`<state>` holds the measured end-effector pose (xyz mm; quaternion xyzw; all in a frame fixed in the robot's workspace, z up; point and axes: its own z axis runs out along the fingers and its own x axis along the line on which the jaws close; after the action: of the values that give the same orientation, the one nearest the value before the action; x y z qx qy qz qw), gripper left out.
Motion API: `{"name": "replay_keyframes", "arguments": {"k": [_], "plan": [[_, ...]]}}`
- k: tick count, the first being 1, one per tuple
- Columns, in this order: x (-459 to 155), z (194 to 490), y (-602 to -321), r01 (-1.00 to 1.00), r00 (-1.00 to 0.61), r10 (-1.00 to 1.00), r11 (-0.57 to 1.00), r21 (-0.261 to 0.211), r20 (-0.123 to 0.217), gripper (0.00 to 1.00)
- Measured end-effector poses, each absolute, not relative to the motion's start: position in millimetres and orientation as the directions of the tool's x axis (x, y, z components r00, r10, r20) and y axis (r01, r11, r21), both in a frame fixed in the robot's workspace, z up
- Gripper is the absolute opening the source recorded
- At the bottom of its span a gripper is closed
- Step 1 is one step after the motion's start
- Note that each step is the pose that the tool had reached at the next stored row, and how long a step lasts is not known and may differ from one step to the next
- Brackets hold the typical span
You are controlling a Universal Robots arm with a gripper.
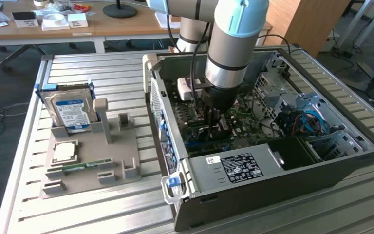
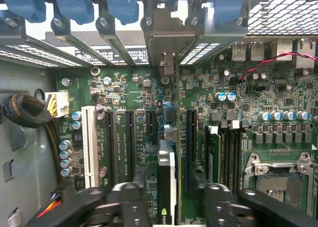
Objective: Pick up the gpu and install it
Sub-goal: 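Insert the gpu into the slot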
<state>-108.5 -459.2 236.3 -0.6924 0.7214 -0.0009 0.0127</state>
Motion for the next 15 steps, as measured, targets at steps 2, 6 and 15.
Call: {"name": "replay_keyframes", "arguments": {"k": [2, 6, 15], "plan": [[-108, 236, -459, -0.999, -0.041, -0.999, 0.041, -0.019, -0.017, 0.51], [-108, 236, -459, -0.999, -0.041, -0.999, 0.041, -0.019, -0.017, 0.63], [-109, 254, -459, -0.999, -0.041, -0.999, 0.041, -0.019, -0.017, 0.63]]}}
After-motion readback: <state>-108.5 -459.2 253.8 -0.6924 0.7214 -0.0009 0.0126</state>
